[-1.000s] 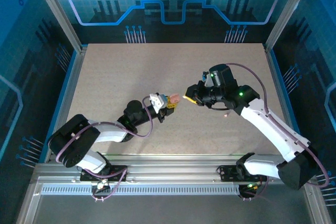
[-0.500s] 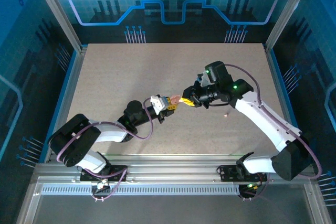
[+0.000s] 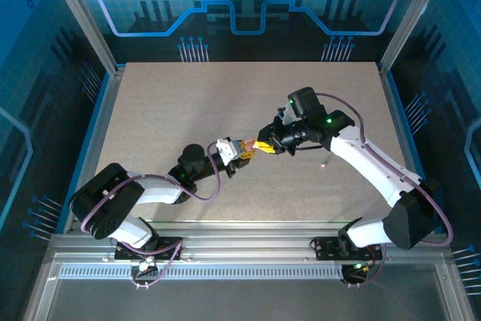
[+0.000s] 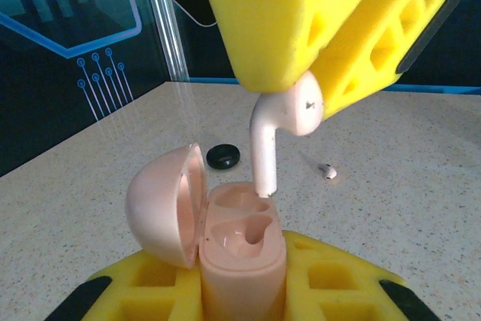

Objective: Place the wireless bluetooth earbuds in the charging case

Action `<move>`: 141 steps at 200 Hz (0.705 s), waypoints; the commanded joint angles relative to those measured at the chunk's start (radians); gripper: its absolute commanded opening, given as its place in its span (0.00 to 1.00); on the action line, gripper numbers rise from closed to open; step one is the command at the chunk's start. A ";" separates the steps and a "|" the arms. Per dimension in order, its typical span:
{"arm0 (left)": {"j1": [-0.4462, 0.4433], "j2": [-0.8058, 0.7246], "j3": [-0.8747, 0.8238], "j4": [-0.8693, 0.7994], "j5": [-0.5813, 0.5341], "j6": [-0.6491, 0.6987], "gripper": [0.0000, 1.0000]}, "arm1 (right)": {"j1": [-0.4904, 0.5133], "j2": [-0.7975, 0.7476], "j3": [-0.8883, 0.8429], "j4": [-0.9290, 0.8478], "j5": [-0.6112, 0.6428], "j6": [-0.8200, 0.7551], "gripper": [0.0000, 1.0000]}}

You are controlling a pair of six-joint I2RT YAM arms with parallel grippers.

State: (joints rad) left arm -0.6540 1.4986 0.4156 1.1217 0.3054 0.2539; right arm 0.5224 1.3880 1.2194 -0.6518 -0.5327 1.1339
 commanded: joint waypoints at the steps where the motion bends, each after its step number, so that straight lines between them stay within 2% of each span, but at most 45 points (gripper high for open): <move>1: -0.010 -0.023 -0.010 0.009 0.021 0.030 0.19 | 0.002 0.011 0.031 -0.006 -0.027 0.003 0.18; 141: -0.010 -0.046 -0.002 0.016 0.007 0.030 0.19 | 0.006 0.026 0.006 0.000 -0.039 0.019 0.18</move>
State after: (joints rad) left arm -0.6575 1.4784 0.4156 1.1069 0.3046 0.2649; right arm 0.5224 1.3975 1.2194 -0.6498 -0.5369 1.1408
